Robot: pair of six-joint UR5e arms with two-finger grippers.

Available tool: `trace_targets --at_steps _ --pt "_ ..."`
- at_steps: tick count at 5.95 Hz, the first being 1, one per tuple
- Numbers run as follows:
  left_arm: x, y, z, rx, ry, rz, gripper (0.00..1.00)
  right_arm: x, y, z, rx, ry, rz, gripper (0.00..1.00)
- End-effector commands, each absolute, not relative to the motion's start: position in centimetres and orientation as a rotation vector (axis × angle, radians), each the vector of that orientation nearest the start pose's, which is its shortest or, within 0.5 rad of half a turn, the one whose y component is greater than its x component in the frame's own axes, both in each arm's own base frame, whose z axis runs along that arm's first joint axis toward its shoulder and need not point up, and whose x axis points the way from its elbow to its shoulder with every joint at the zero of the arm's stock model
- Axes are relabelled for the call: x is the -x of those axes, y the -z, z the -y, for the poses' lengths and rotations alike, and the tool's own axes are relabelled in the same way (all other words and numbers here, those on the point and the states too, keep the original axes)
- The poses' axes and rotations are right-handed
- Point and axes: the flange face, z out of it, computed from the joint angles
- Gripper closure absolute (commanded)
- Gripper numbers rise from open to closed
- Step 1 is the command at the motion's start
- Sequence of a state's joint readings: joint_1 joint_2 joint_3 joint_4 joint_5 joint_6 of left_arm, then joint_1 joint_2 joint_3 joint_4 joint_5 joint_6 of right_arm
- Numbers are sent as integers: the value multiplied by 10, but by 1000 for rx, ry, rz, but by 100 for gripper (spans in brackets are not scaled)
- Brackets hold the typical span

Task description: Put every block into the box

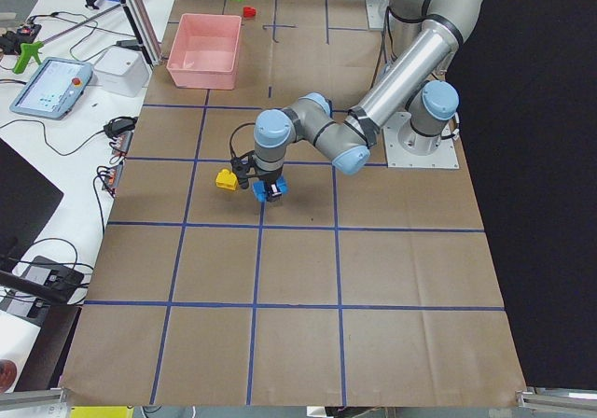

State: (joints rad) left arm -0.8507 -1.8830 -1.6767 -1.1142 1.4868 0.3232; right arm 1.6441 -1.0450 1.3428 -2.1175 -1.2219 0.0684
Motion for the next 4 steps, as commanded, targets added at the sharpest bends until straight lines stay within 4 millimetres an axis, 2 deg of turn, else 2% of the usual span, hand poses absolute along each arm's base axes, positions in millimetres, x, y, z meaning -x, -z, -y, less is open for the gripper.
trace_targets --at_steps 1,2,3,4 --pt "-274 -403 580 535 91 -3134 90 -290 -331 747 134 355 -2633 90" --pt "-239 -430 600 433 102 -3144 90 -299 -326 756 163 366 -2630 41" --pt "-177 -449 618 276 115 -3156 90 -298 -325 757 162 371 -2644 1" --pt "-103 -469 634 83 123 -3118 90 -297 -325 754 167 370 -2647 0"
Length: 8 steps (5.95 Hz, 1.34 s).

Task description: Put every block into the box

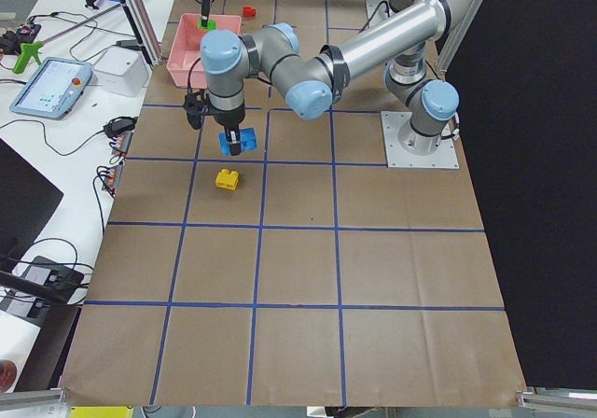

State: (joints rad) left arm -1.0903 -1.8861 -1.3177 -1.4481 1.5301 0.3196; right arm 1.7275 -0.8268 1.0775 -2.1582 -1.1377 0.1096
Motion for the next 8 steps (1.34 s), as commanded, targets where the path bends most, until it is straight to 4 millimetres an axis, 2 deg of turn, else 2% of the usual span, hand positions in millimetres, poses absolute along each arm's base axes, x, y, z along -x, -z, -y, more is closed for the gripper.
trace_targets --at_steps 1,2,3,4,5,6,7,8 --pt "-47 -478 645 -7 105 -3133 90 -288 -327 751 156 356 -2665 1" --pt "-5 -480 650 -82 110 -3134 90 -260 -336 755 198 401 -2740 1" --pt "33 -477 650 -175 102 -3132 90 -219 -354 746 289 342 -2802 1" --pt "66 -475 649 -253 101 -3132 90 -159 -366 731 369 326 -2919 1" --pt "77 -473 649 -276 100 -3141 90 -122 -339 714 342 265 -2951 1" --pt "97 -461 658 -277 86 -3150 90 -94 -323 706 295 324 -2974 1" --pt "129 -457 683 -304 103 -3134 90 -77 -306 698 266 292 -3068 1" --pt "171 -446 719 -350 122 -3129 90 -65 -291 696 252 290 -3113 2"
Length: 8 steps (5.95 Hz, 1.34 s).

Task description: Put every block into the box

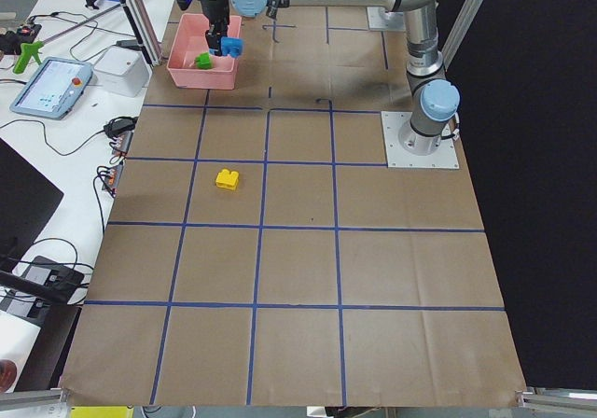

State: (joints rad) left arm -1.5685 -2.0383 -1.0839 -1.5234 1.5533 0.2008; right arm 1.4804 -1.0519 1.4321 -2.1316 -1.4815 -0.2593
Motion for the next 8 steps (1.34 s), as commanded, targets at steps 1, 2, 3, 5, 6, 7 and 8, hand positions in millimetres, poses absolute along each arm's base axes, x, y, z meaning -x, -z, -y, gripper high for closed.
trace_targets --at_steps 1,2,3,5,6,7,8 --pt "212 -427 745 -362 125 -3113 90 -57 -267 686 229 320 -3117 2" --pt "241 -408 763 -377 132 -3104 90 -54 -235 671 217 340 -3119 2" --pt "265 -377 771 -317 95 -3117 90 -55 -211 659 212 319 -3119 2" --pt "299 -321 782 -290 100 -3122 90 -57 -183 646 211 283 -3118 2" --pt "306 -305 785 -285 103 -3123 90 -56 -182 646 211 285 -3119 1" --pt "312 -299 783 -288 105 -3123 86 -57 -182 646 209 285 -3118 6" --pt "319 -301 783 -302 150 -3124 46 -56 -183 645 204 285 -3119 42"
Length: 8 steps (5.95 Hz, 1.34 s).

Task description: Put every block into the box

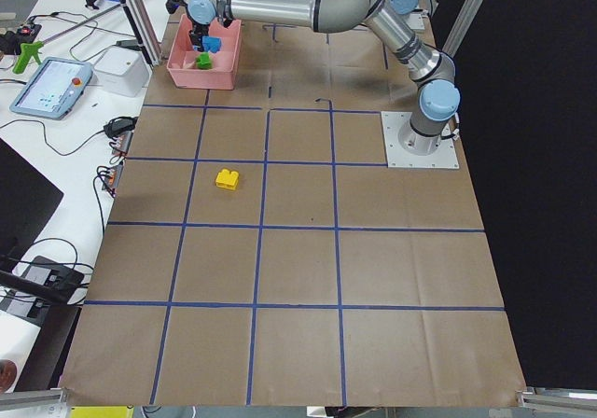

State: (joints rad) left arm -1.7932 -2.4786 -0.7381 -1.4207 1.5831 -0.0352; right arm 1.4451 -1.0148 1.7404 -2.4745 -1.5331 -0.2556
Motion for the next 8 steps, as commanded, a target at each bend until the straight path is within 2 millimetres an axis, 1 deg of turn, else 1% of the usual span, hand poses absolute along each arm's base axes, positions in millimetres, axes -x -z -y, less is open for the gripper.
trace_targets --at_steps 1,2,3,4,5,6,7,8 --pt "322 -307 783 -304 177 -3125 5 -56 -184 645 204 282 -3121 65" --pt "319 -326 779 -294 206 -3122 0 -56 -184 645 204 282 -3121 83" --pt "316 -361 768 -294 225 -3123 0 -56 -190 647 214 296 -3121 93" --pt "314 -391 754 -297 213 -3127 0 -55 -217 652 215 348 -3122 94" --pt "310 -417 740 -299 232 -3125 0 -55 -248 657 214 323 -3120 94" --pt "293 -449 718 -298 209 -3120 0 -57 -292 672 205 310 -3112 94" --pt "229 -481 697 -180 134 -3123 0 -67 -338 690 221 260 -3095 94" --pt "166 -498 678 -108 120 -3122 0 -88 -371 696 189 182 -3008 94"
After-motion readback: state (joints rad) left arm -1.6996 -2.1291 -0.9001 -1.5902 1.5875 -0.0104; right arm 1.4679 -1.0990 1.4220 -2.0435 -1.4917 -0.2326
